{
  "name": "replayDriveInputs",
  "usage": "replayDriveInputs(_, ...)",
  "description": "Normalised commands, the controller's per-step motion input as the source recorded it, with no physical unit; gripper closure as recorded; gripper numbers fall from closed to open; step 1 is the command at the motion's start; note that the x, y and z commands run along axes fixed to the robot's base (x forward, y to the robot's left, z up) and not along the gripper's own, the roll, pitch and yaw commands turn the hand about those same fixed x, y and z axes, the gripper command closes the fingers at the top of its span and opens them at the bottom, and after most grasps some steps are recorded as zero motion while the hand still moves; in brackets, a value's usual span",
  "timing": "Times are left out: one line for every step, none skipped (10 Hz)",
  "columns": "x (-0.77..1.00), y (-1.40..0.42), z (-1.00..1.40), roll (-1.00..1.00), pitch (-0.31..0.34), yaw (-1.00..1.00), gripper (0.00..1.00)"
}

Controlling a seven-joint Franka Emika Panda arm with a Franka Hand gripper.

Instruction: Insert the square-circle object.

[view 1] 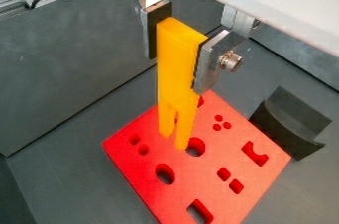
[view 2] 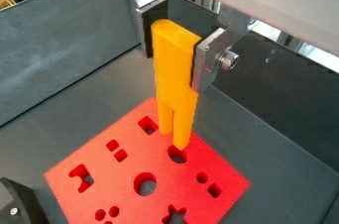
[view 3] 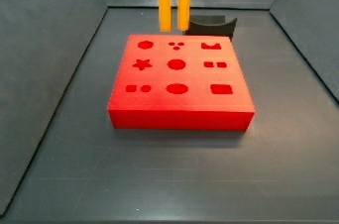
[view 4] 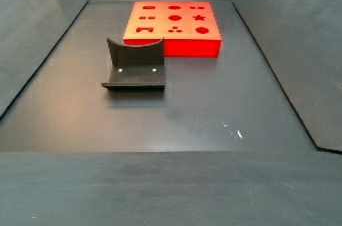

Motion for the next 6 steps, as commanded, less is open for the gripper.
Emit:
replayDriveInputs(0.00, 0.00, -0.37, 0.00, -0.069, 0.00, 1.00)
replayDriveInputs(0.01, -0.11, -0.57, -0.12, -0.059, -0.14, 1.00)
replayDriveInputs(-0.09, -0.20, -0.66, -0.01, -0.107, -0.09, 1.00)
replayDriveInputs(-0.15, -0.25, -0.76, 0.02, -0.139, -0.10, 1.00)
replayDriveInputs(-0.22, -0.18, -0.78, 0.08, -0.163, -0.11, 1.00)
replayDriveInputs(-0.50, -0.05, -0.53, 0.11, -0.104, -0.08, 1.00)
